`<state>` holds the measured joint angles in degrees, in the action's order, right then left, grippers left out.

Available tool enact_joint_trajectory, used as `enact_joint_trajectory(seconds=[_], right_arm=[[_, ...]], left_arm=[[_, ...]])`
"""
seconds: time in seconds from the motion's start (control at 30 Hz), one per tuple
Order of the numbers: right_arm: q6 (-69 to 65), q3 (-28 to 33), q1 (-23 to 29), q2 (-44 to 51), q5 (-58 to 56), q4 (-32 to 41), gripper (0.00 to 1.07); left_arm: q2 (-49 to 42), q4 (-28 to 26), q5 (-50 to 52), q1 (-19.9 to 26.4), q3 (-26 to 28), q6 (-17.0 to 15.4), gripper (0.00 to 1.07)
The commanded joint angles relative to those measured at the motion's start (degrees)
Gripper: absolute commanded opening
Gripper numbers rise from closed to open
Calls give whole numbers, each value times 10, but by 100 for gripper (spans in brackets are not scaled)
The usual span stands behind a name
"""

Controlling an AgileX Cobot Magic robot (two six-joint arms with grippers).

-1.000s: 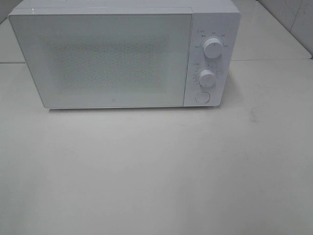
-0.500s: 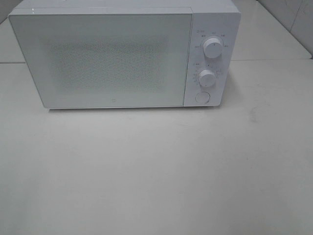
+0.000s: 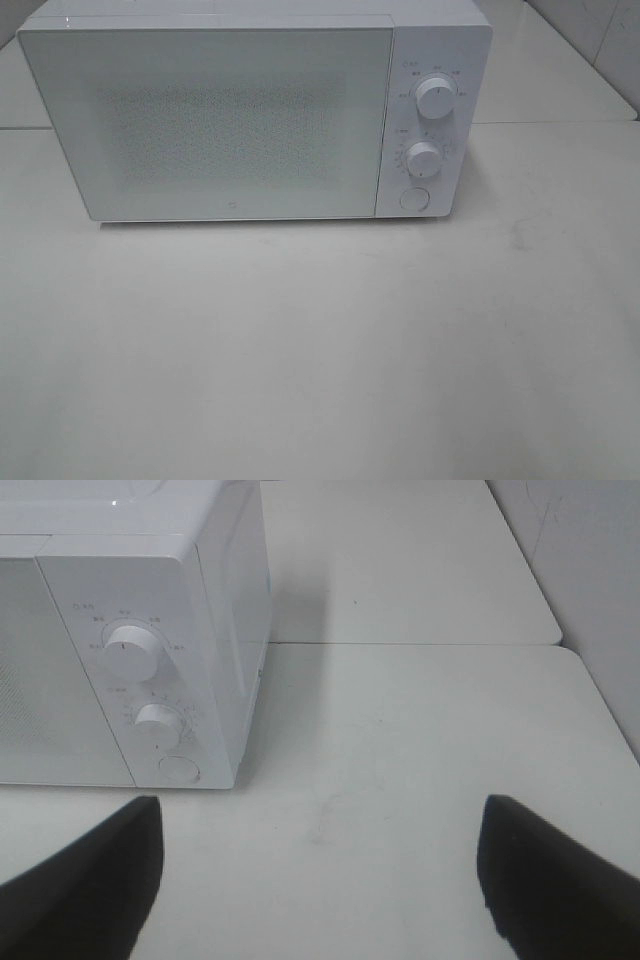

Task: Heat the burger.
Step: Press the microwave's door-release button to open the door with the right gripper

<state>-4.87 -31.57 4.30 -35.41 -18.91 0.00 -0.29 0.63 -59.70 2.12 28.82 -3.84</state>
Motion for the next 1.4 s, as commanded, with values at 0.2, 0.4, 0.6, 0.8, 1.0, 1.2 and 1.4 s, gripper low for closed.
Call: enact_joint_trajectory(seconds=[0.2, 0.4, 0.6, 0.8, 1.0, 1.2, 1.4], right_arm=[[4, -3, -3, -127, 119, -7, 76], [4, -3, -2, -198, 205, -11, 76], [5, 26, -1, -287, 363, -11, 76], [6, 70, -1, -353, 500, -5, 76], [25, 111, 0, -410, 615, 25, 76], [113, 146, 65, -458, 710, 127, 76], [154, 147, 146, -511, 761, 211, 76]], left_arm=[[-11, -6, 4, 3, -2, -2, 100], [-11, -6, 4, 3, -2, -2, 100], [-11, -6, 4, 3, -2, -2, 100], [-11, -6, 4, 3, -2, -2, 100], [-11, -6, 4, 3, -2, -2, 100], [-11, -6, 4, 3, -2, -2, 100], [-11, -6, 4, 3, -2, -2, 100]])
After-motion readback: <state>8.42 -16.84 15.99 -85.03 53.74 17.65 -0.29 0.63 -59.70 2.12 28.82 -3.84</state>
